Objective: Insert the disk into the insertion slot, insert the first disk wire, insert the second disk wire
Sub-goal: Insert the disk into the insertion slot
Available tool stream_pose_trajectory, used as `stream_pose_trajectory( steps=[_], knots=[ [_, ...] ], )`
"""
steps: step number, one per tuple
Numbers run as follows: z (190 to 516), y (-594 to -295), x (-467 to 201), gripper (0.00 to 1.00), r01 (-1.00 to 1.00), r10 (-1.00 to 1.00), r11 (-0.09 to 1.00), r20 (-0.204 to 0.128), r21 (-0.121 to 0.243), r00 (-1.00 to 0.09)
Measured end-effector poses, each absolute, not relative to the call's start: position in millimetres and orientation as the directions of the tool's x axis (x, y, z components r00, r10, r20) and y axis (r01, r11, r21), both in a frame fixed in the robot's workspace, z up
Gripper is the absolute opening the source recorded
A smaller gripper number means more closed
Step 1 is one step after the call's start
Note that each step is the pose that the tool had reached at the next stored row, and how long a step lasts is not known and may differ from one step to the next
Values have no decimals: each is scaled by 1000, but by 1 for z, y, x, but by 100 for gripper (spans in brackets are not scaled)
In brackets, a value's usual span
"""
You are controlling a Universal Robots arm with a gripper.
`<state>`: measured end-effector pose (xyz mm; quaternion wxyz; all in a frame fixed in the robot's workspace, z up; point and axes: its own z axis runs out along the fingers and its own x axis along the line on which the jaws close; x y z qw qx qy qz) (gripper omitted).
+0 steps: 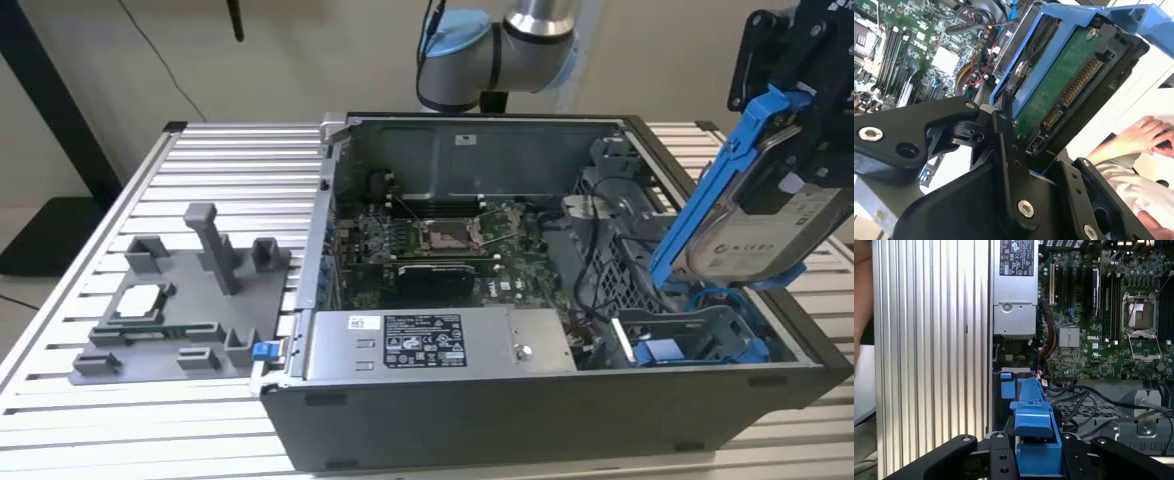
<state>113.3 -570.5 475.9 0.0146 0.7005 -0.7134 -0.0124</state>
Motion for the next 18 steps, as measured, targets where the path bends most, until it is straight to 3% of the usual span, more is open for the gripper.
stream_pose_trajectory(
  steps=[18],
  knots=[
    [470, -570, 113, 0, -999, -1000, 18, 3, 38, -18]
  ],
)
